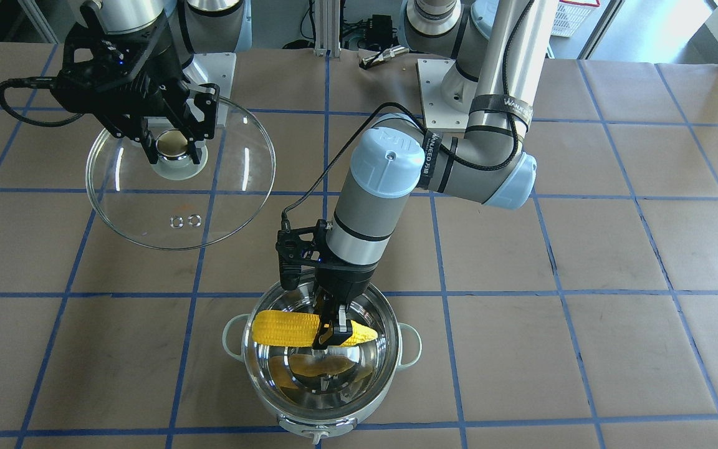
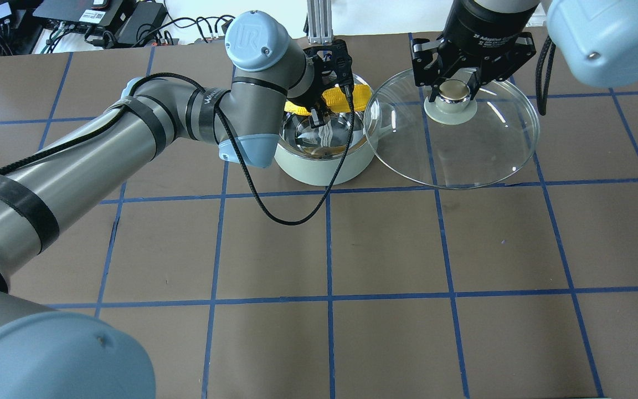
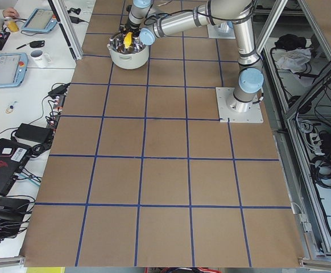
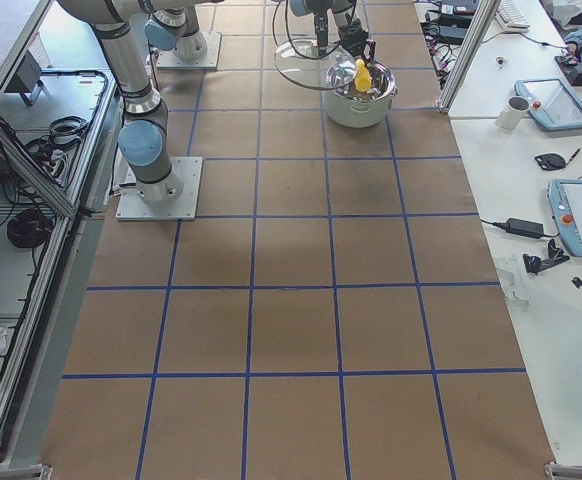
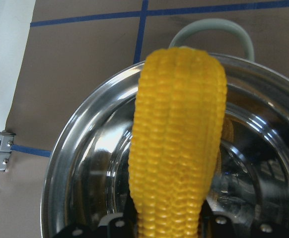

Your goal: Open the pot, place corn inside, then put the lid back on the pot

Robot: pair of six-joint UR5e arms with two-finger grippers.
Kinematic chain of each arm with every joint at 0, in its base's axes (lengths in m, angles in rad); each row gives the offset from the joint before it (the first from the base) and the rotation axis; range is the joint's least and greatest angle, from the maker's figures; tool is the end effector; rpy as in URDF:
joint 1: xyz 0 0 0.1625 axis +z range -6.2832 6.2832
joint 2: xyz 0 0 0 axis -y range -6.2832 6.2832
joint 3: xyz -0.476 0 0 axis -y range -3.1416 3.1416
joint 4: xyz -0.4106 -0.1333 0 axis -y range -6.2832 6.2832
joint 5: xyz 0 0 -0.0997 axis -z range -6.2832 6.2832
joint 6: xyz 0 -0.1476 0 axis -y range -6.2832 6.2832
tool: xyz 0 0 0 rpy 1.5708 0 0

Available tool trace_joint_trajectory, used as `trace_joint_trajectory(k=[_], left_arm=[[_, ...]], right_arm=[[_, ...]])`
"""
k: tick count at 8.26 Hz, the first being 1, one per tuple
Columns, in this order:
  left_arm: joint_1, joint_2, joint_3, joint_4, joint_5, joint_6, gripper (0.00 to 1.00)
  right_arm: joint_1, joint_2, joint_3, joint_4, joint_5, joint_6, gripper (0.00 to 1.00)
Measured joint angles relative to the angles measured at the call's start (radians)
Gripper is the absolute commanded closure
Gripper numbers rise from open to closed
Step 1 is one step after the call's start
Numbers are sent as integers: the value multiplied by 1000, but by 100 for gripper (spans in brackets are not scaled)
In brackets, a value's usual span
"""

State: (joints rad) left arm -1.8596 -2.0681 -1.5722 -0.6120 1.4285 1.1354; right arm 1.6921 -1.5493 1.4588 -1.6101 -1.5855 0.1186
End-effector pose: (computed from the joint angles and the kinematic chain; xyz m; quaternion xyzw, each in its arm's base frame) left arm -0.3591 -0.6672 0.2978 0.6469 0.7246 -0.2358 0.0303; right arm 0.1952 -0.5173 0.5421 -0.0009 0.9979 -0.0653 0.0005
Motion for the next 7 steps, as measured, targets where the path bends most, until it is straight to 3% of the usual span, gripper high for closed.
trace_joint_trajectory(k=[1,2,5,7], left_arm=[[0,0,1,-1,2,-13,16],[0,0,1,-1,3,-36,2],[1,8,3,-6,3,-87,0],[4,40,4,-33,2,-230,0]], right_arm=[[-4,0,0,0,0,-9,69],[-6,0,-1,-1,0,-20,69],[-9,0,0,-1,2,-32,69],[-9,0,-1,-7,8,-32,69]])
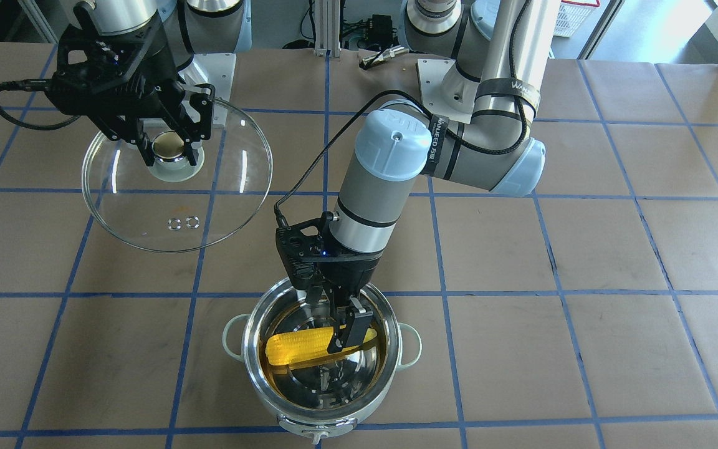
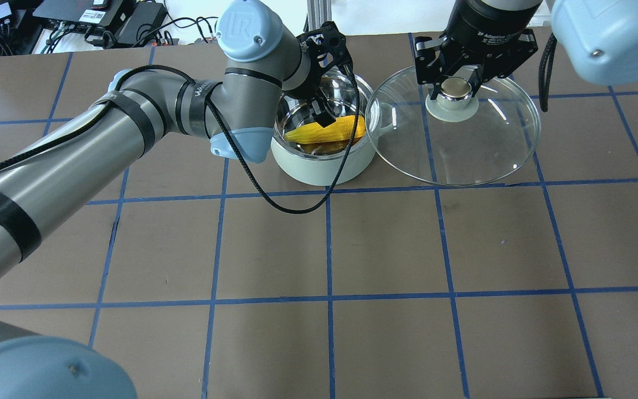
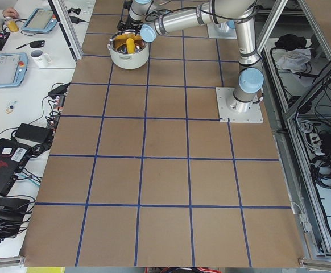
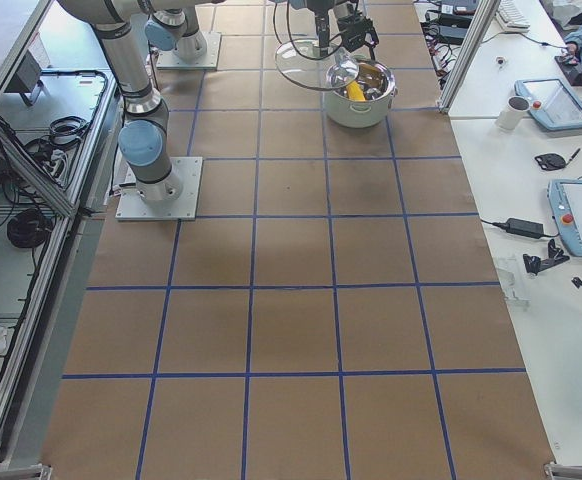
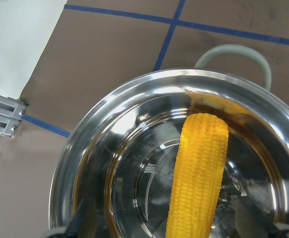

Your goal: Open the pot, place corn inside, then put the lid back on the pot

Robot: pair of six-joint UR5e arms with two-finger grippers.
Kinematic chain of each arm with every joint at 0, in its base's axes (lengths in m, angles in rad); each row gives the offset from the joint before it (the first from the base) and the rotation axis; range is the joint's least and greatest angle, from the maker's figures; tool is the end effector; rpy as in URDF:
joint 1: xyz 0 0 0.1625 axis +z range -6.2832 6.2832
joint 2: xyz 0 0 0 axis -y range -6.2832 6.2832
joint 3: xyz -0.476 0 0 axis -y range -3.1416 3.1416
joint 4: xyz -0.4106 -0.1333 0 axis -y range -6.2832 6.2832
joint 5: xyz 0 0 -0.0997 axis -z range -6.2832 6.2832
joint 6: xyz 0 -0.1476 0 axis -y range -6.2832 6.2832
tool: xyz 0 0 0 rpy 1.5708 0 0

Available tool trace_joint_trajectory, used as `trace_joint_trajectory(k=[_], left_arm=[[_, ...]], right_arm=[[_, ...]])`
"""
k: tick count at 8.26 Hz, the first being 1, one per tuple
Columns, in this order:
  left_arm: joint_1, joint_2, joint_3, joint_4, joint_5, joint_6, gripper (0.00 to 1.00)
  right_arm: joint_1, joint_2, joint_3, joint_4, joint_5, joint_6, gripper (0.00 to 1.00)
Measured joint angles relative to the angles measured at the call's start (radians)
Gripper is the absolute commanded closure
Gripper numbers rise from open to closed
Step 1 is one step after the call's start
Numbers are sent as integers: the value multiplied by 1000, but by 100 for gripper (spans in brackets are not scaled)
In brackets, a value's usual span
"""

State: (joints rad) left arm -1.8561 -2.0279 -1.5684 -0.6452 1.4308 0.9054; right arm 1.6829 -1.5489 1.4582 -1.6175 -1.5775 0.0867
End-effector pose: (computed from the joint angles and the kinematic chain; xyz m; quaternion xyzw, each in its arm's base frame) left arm -0.3543 -0.6611 0.3243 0.5575 0.7940 -0.2424 0.0062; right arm 0.1917 -0.5201 0.5430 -0.0124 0.9976 -0.0686 0.0035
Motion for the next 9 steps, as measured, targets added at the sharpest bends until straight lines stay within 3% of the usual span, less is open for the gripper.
trace_joint_trajectory(k=[2,5,9], left_arm=[[14,65,2,-82,-1,-83,0],[142,188,3,-291,-4,-116,0],[313,326,2,-501,2,-334,0]], right_arm=[[0,11,-4,-37,4,3,69],[16,83,-61,-100,5,21,70],[196,279,-123,-311,-49,268,71]])
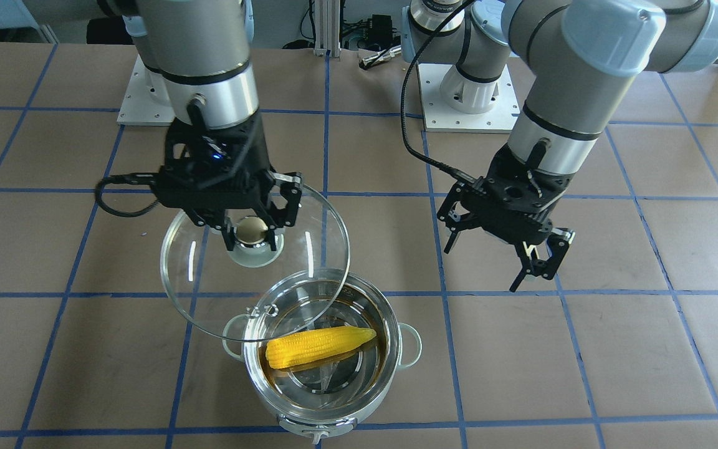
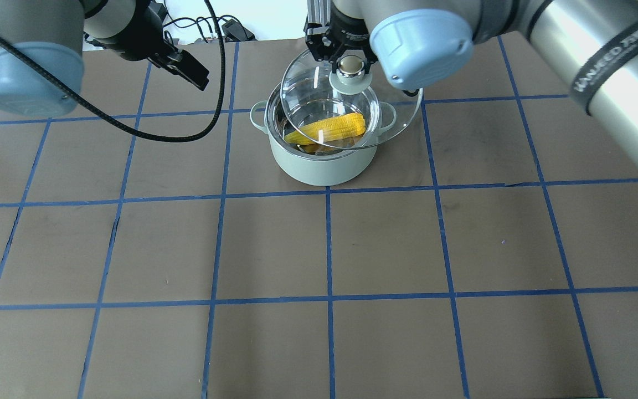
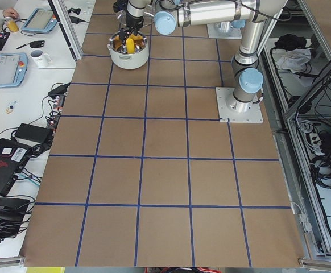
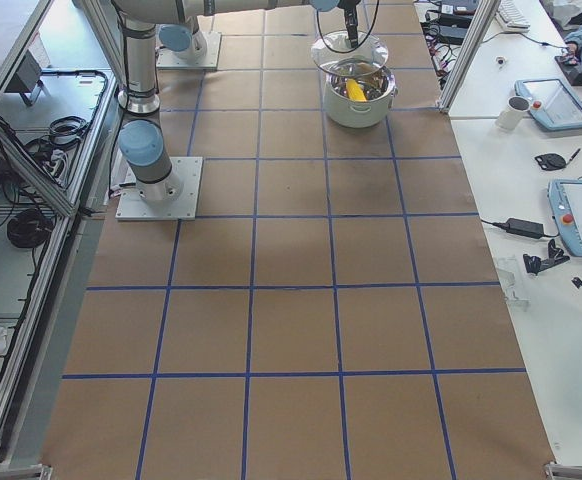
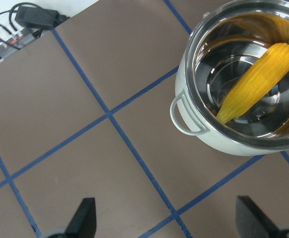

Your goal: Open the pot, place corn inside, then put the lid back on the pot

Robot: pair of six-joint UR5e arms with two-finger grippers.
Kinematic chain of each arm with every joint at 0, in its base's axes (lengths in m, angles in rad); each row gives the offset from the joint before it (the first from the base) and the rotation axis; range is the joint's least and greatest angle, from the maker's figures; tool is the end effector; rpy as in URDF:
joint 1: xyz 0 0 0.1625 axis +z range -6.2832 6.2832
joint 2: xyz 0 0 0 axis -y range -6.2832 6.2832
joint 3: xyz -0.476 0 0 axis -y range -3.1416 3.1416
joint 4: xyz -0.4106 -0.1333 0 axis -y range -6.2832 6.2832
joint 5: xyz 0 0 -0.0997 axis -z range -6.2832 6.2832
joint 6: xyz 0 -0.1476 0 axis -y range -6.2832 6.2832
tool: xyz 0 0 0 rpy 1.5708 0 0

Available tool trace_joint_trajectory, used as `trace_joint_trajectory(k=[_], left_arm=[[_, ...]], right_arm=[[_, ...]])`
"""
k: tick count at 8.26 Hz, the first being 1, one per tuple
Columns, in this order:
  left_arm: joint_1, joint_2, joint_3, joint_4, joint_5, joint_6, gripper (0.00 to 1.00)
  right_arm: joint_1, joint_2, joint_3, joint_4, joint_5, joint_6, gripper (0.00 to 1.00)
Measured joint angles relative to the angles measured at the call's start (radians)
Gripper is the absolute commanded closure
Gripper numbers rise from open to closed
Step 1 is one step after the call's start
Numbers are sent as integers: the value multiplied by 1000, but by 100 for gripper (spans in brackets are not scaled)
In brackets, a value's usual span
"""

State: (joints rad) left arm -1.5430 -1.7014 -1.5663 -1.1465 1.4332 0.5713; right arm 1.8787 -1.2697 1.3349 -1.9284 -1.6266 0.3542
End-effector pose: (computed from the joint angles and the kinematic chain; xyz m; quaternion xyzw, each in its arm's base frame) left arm -0.1366 -0.6116 0.4723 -0.2747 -0.9476 0.1617 0.0212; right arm 0.3279 -0.6185 0.4780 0.0270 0.9886 -0.1467 0.0212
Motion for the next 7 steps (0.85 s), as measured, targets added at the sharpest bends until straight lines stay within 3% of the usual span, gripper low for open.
trace_joint_trajectory(k=[3,7], left_arm=[[34,106,-8,-145,9,-311,0],[32,143,-22,-281,138,-491,0]], right_arm=[[65,135,-30,-106,-40,102,71],[64,194,-41,-167,-44,140,70]])
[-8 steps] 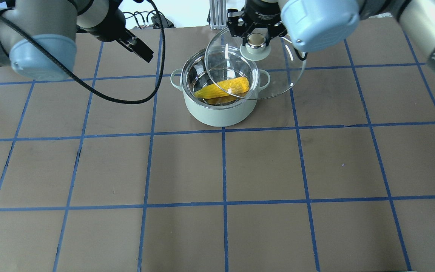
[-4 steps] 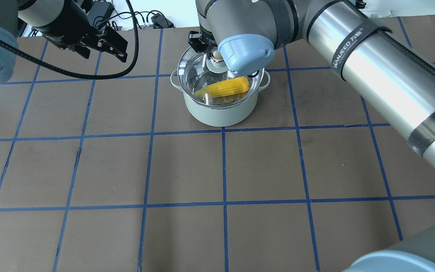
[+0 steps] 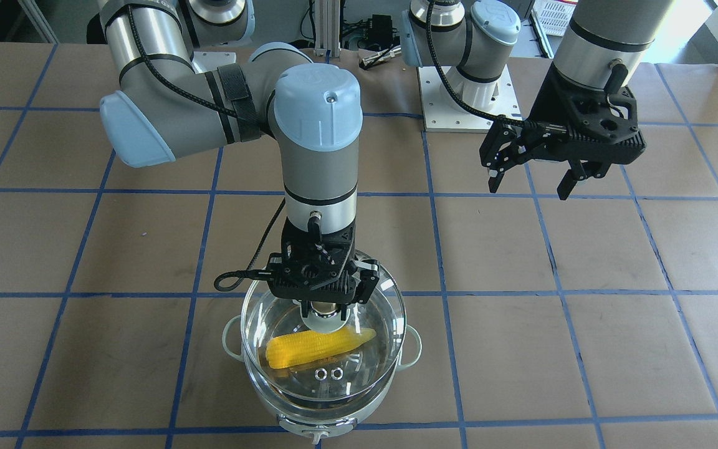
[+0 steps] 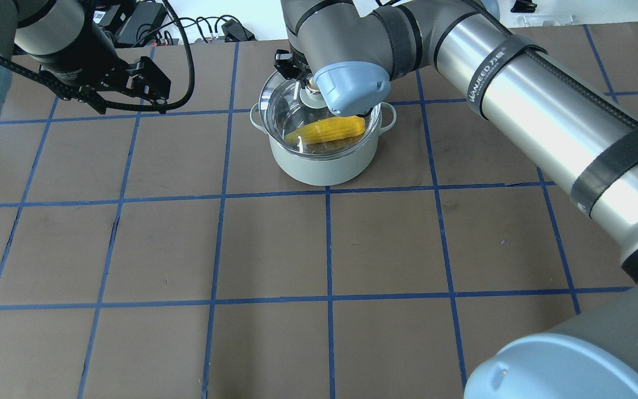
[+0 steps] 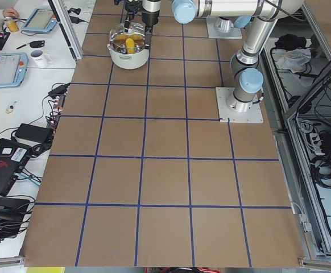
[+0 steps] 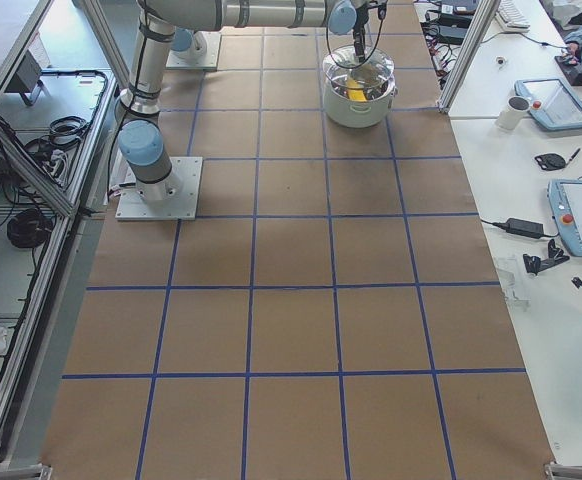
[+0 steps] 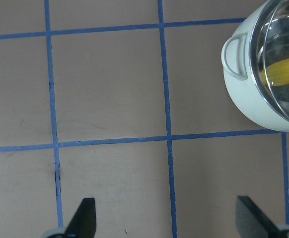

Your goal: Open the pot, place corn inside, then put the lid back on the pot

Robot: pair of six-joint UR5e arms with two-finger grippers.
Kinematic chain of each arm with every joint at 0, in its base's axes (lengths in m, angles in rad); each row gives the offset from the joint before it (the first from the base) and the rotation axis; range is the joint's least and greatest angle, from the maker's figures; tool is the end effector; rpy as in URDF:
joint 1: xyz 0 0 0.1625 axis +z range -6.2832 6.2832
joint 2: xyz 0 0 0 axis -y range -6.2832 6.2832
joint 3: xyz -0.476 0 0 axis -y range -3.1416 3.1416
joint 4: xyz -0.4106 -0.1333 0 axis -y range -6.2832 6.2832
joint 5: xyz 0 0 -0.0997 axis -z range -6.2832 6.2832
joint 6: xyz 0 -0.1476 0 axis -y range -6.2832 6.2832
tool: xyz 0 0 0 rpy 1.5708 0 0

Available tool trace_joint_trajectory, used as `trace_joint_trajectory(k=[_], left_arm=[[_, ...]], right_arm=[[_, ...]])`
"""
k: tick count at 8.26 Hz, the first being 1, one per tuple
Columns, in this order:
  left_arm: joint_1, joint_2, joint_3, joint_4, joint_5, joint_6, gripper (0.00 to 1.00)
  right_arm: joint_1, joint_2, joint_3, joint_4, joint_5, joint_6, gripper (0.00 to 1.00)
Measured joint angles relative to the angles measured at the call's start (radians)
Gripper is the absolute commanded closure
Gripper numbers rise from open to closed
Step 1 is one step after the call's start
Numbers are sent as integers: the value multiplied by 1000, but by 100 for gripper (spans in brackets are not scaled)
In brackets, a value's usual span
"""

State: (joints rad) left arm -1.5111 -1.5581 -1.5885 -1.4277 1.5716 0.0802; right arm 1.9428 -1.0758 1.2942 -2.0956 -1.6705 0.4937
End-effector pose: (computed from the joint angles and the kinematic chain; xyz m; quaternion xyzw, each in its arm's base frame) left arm -0.1017 -0.5306 0.5039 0.0102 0.9976 -0.0688 0.0052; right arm 0.3890 -0.6708 0.3824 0.0676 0.9848 -0.1590 0.0192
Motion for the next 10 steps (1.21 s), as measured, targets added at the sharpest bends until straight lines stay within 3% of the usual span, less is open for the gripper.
trace_joint_trajectory(k=[10], left_arm=[[-6,-5,-30,-48,1,-53,0]], right_arm=[[-10,43,0,-13,14,1,71]])
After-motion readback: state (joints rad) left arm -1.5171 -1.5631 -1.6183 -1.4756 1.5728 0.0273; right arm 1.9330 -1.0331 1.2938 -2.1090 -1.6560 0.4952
